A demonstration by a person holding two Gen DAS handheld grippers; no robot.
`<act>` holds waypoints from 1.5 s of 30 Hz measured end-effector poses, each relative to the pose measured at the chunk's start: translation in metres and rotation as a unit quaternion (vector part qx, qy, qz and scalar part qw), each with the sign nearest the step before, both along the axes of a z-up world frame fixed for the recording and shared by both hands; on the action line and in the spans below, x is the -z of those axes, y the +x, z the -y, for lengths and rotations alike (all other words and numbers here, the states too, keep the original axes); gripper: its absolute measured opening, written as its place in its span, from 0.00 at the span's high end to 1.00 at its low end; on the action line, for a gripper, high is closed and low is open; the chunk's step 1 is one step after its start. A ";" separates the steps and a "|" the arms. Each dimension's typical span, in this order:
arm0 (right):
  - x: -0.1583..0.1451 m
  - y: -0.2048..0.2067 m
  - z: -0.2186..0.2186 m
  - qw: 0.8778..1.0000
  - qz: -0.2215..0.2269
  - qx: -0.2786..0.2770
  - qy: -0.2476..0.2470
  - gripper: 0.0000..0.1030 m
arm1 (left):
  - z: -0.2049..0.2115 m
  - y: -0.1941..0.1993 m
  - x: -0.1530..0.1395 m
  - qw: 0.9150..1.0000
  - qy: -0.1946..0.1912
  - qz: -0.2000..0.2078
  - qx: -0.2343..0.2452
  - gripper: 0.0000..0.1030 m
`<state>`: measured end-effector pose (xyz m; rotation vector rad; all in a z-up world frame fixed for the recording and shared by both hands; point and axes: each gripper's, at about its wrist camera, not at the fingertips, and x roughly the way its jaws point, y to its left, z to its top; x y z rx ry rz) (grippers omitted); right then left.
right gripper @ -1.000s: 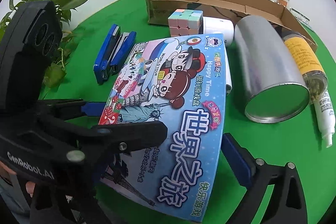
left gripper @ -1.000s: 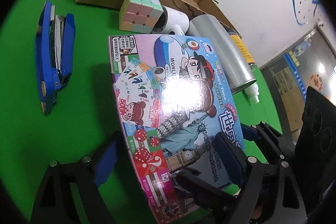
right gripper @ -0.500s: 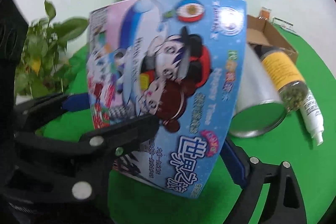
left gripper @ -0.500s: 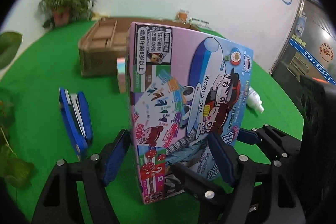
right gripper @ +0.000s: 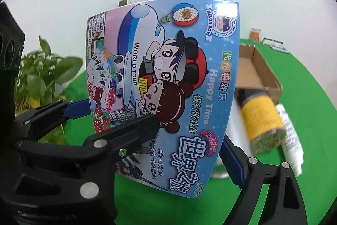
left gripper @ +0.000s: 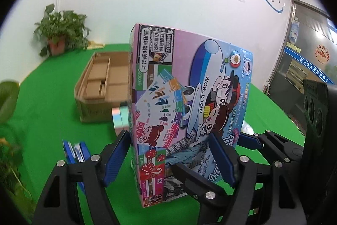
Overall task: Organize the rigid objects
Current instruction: 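Carry the game box with both tools into the large cardboard box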
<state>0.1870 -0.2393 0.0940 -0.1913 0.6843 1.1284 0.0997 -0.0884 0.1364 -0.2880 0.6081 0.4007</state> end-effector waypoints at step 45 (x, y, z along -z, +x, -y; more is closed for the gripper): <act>0.044 0.180 -0.249 0.983 -0.133 -0.043 -0.117 0.17 | -0.182 0.157 0.046 0.987 -0.091 -0.131 -0.024 0.30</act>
